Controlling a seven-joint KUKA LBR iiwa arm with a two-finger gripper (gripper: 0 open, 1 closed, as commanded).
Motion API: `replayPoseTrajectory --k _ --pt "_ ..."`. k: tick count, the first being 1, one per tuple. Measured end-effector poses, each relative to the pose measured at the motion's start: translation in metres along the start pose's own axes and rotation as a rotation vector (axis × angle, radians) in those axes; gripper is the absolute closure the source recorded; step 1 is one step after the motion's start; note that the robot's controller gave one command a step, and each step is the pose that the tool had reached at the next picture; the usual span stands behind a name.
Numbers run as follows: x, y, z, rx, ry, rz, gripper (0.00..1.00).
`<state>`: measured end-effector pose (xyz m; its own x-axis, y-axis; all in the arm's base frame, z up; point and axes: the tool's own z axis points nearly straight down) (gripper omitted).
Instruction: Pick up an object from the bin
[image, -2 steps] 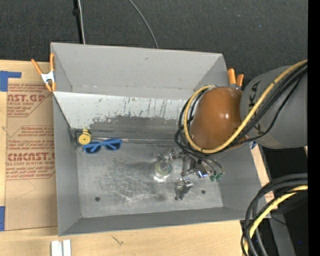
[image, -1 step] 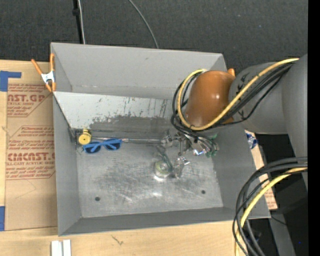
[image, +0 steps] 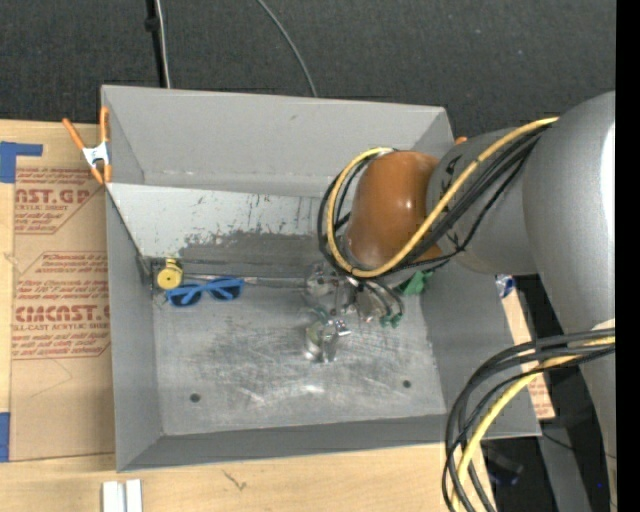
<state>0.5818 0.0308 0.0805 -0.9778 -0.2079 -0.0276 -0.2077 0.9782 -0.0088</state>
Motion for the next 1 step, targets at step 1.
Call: replayPoseTrajectory --k 1 --pt "0.0005 0.0006 -0.0012 -0.002 0.005 -0.001 1.00"
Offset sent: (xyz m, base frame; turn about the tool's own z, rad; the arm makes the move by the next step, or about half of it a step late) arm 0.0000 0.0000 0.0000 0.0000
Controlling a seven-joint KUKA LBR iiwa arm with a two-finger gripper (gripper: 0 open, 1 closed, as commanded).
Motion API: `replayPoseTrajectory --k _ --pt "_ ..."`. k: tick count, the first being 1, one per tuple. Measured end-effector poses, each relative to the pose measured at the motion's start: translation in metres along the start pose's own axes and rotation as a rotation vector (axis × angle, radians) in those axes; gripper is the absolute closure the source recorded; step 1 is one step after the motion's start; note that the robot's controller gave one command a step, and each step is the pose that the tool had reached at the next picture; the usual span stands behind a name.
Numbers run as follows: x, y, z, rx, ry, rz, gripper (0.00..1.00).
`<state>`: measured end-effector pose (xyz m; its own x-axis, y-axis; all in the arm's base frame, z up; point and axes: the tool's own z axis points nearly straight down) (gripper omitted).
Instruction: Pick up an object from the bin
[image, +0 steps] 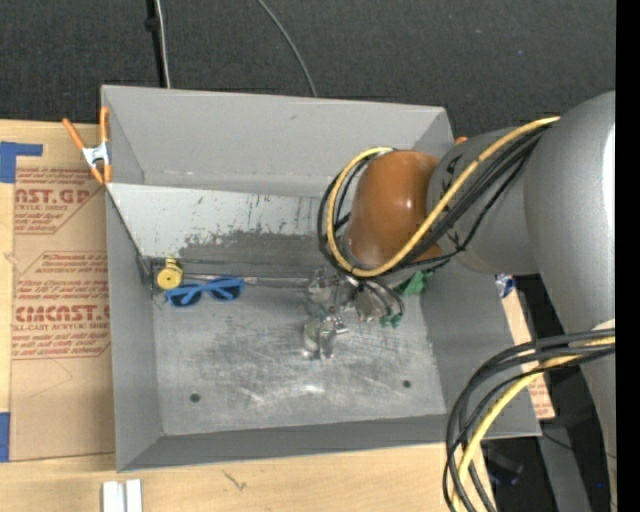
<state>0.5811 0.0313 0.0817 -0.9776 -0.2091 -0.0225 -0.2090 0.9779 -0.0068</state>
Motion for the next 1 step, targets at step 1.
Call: replayPoseTrajectory --k 1 --pt "0.0051 0.0244 -0.1270 -0.007 0.012 -0.101 1.00"
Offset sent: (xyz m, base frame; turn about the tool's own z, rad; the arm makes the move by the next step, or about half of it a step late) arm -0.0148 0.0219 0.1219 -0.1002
